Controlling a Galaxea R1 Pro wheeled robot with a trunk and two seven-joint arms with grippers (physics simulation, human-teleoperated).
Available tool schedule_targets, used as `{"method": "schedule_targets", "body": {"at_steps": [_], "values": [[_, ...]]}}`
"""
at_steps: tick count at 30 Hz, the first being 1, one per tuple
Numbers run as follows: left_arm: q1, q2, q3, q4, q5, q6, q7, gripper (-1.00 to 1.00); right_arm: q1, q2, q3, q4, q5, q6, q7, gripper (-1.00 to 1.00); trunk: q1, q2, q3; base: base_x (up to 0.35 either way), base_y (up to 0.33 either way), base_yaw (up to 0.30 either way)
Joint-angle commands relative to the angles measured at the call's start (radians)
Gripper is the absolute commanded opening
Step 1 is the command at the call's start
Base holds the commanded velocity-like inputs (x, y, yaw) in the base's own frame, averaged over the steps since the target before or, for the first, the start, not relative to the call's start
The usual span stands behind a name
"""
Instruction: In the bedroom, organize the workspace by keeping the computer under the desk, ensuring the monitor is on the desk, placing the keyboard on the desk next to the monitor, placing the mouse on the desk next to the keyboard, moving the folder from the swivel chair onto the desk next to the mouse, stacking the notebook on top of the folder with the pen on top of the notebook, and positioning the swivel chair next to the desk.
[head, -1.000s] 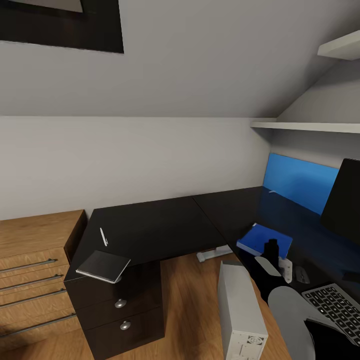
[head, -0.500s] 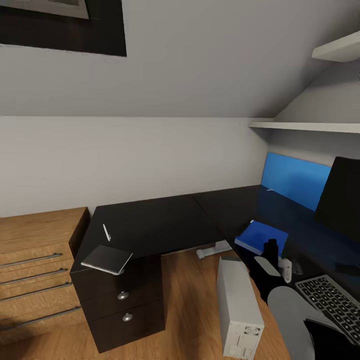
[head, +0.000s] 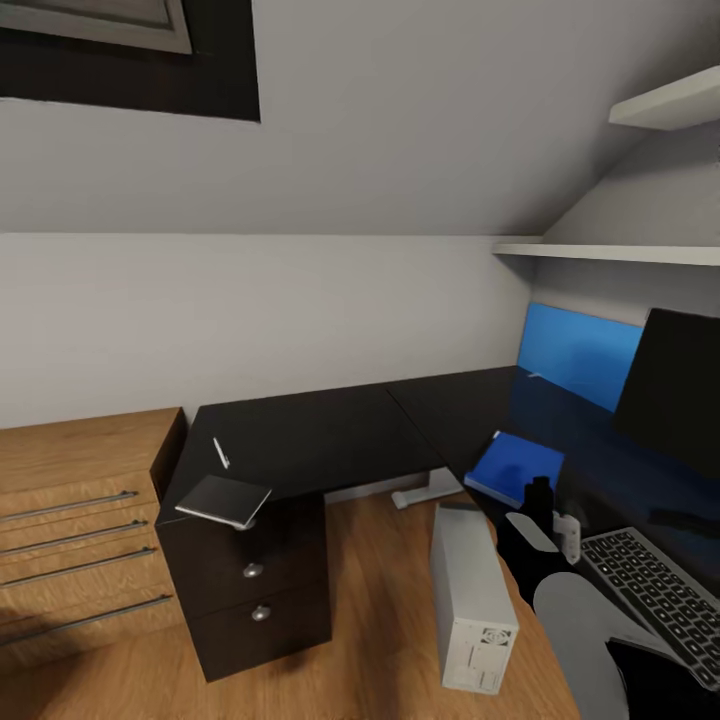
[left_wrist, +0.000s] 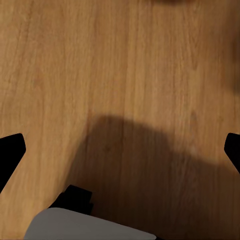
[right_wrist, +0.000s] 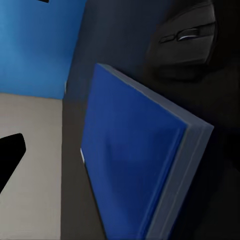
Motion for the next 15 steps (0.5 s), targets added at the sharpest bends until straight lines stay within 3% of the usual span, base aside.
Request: {"method": "schedule_targets", "body": {"at_steps": [1, 7, 15], "values": [[-0.001, 0.000, -0.009, 0.000, 0.007, -0.004, 0.006, 1.00, 0.000, 0.000, 0.000, -0.001, -0.005, -0.002, 0.000, 1.00, 0.000, -0.001, -0.001, -0.074, 0.000, 0.000], [-0.001, 0.000, -0.009, 0.000, 0.007, -0.003, 0.007, 1.00, 0.000, 0.000, 0.004, 0.000, -0.005, -0.002, 0.001, 1.00, 0.000, -0.001, -0.001, -0.121, 0.000, 0.000], [-0.001, 0.000, -0.009, 0.000, 0.007, -0.003, 0.008, 1.00, 0.000, 0.006, 0.015, -0.001, 0.000, -0.002, 0.002, 1.00, 0.000, -0.001, -0.001, -0.024, 0.000, 0.000]]}}
